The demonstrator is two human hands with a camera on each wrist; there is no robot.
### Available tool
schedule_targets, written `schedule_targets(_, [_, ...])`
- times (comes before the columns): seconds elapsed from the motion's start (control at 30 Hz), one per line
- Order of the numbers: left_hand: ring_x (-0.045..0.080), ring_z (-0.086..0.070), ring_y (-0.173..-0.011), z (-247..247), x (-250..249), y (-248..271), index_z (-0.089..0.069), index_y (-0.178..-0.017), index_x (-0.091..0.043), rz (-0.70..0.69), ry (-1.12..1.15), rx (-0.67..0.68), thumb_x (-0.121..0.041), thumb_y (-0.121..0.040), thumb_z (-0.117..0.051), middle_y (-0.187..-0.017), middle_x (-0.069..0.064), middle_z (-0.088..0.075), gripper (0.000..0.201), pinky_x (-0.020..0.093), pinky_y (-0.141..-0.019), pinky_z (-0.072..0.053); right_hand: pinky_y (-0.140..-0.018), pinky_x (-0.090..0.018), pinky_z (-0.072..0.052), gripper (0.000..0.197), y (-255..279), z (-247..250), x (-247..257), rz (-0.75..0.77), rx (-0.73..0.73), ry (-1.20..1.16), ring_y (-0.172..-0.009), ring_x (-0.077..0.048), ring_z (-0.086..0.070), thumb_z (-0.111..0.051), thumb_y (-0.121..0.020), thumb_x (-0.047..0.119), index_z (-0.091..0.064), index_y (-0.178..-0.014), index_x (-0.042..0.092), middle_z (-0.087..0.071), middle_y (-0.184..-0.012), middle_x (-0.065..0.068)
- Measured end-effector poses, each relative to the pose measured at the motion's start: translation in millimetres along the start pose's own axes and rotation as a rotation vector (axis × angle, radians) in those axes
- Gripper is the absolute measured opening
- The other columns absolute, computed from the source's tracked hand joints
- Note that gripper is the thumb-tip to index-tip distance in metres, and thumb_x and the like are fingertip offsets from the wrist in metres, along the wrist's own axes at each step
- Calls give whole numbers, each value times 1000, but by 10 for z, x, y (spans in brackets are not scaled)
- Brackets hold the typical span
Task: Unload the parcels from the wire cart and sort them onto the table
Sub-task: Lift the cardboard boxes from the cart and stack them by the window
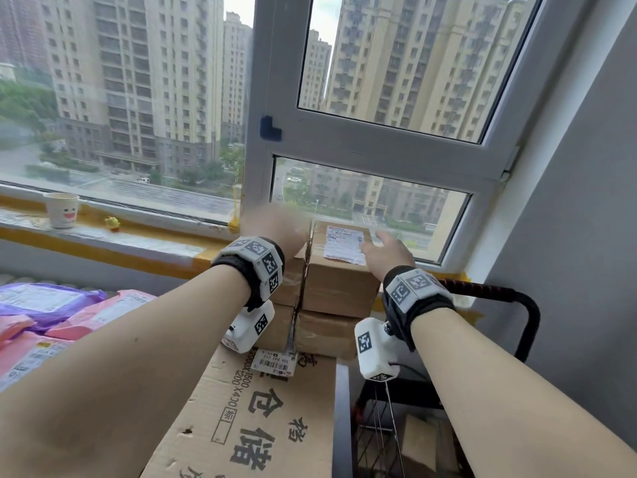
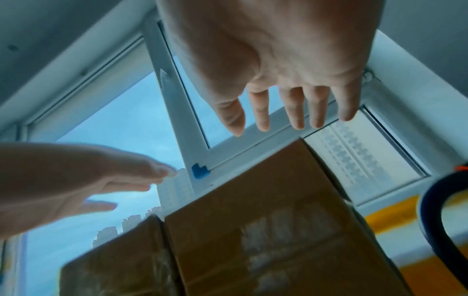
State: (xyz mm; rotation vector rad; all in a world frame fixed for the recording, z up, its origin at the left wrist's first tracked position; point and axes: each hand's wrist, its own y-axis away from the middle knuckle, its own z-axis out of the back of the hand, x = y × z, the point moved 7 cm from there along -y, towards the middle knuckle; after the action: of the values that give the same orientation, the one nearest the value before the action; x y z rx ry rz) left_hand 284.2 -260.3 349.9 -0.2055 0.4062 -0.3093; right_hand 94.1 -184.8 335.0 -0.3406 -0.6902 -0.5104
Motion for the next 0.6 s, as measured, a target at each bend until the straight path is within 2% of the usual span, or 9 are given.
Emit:
schedule_targets(0.23, [22,-21,-141,65,-548,174,-38,-141,-29,-221,12,6,-39,-90,-47,-152,3,-28,53,46,-115,-19,-103,-43,-41,40,189,207,248,148,-75,223,-123,-29,-48,-43,-93,26,-51,-132,24,-49,-140,-6])
schedule_targets(0.4, [21,-23,-141,-72,-853,303,-38,-142,-28,-330,29,53,-31,-93,-43,-151,1,-31,49,43,-114,-17,-111,-42,-32,45,285,325,109,124,-98,330,-134,-26,-37,-41,-94,27,-45,-139,27,-43,-146,-2])
schedule_targets(0.6, [20,-23,-141,-330,-1290,446,-39,-142,-26,-456,108,132,-30,-95,-43,-150,0,-33,48,41,-114,-18,-112,-39,-29,50,392,545,-288,48,-121,432,-135,-26,-34,-39,-92,22,-41,-141,29,-40,-147,-3])
